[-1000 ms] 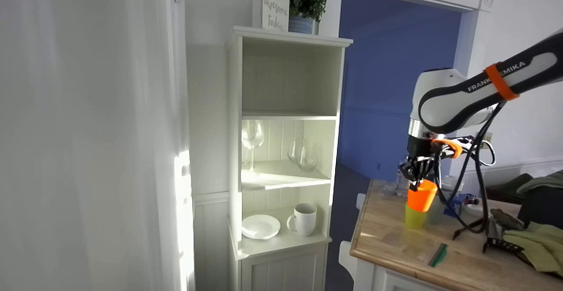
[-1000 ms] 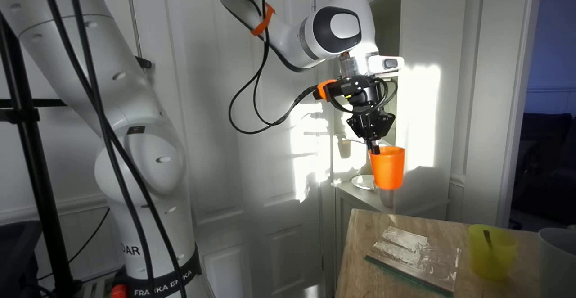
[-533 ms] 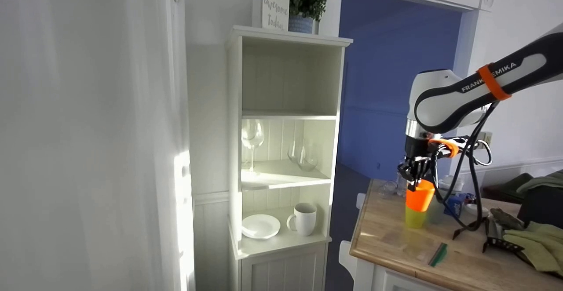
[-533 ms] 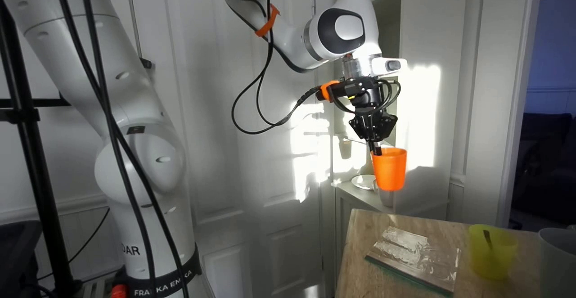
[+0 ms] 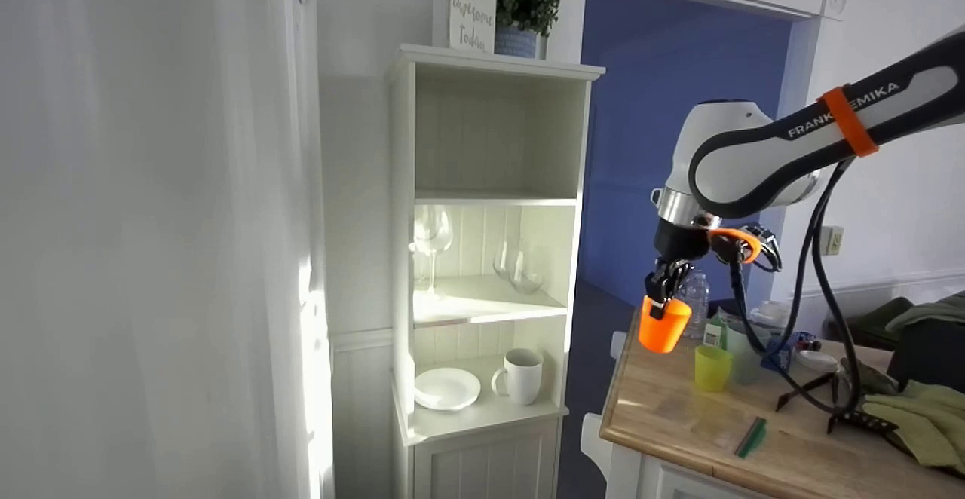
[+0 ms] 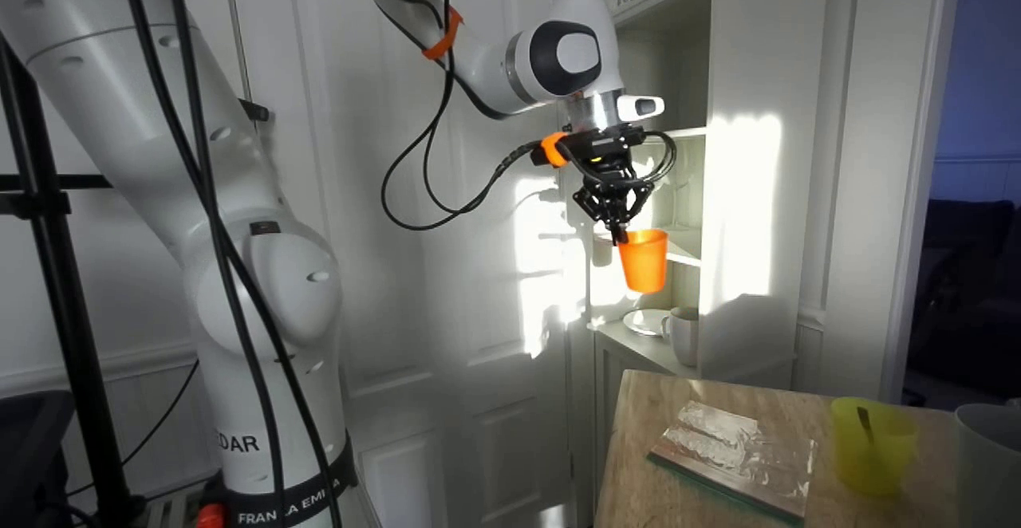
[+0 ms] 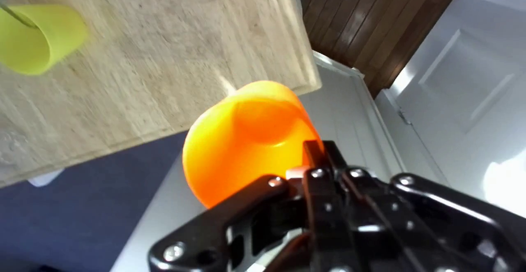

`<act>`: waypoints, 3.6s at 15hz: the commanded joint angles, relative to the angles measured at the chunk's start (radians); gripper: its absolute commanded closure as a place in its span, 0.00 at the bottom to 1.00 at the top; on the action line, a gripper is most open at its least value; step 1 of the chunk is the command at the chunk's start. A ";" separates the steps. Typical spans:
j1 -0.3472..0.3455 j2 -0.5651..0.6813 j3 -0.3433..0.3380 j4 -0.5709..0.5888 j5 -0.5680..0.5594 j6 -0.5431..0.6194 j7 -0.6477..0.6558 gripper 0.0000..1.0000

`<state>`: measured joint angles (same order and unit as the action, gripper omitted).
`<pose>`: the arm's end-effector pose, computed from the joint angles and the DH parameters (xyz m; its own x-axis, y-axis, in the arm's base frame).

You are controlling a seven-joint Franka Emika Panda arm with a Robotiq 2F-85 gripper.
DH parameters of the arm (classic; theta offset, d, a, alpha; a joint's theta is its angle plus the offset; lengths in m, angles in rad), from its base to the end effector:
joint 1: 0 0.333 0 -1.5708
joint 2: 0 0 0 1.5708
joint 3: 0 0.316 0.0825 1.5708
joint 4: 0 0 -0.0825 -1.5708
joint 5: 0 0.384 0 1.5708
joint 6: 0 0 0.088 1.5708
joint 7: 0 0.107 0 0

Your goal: Put the orange cup on the middle shelf

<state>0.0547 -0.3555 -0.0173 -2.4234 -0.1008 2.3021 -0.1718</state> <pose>0.4545 0.0146 0.4637 0.9388 0.2714 0.2120 0.2504 -0.9606 0.1205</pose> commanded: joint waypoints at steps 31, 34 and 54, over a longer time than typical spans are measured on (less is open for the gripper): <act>0.060 0.564 0.069 0.600 -0.119 0.128 -0.392 0.99; 0.061 0.576 0.066 0.596 -0.164 0.179 -0.344 0.99; 0.056 0.612 0.035 0.593 -0.332 0.301 -0.152 0.40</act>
<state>0.1174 0.2386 0.0206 -1.8431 -0.3861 2.5517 -0.3741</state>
